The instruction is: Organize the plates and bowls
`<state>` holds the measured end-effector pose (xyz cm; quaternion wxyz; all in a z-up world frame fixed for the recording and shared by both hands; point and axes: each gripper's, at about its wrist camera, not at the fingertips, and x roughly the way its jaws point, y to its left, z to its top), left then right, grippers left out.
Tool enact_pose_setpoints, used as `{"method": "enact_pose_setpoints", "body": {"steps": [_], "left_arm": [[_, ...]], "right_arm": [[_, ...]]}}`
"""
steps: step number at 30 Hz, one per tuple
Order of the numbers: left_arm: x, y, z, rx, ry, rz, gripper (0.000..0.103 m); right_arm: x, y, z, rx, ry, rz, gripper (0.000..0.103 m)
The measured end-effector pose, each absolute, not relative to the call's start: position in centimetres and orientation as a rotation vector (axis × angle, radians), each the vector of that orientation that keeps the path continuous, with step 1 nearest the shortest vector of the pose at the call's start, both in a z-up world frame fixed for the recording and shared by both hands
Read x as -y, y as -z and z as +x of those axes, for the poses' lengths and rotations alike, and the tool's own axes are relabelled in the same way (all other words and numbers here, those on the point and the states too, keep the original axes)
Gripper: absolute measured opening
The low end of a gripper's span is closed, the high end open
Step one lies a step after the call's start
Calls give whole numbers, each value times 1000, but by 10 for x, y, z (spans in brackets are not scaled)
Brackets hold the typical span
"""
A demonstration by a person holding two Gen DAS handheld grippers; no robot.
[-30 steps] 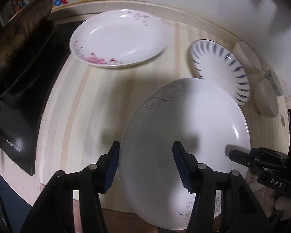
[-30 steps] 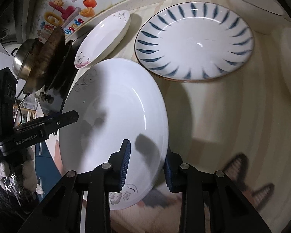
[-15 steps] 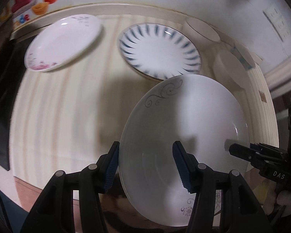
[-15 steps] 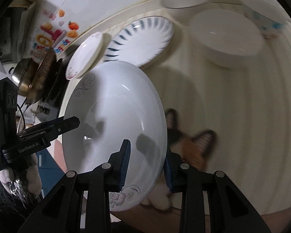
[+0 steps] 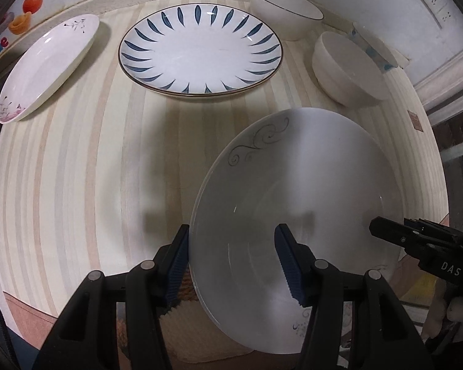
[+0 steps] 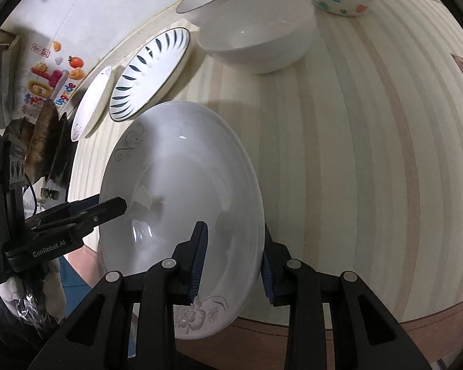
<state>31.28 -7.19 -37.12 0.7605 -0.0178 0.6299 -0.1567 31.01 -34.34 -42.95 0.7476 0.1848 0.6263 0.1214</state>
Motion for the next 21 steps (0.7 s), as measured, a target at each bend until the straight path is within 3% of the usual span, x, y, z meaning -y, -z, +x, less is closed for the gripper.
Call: {"method": "enact_pose_setpoints", "body": {"steps": [15,21], "left_arm": [[74,374,318,-1379,357,-37,53],[43,334,317,-1296,322,-44,53]], "right_arm": [[338,444,318,-1428,-236,426,35],[341,431,322,-1479,-246,378,36]]}}
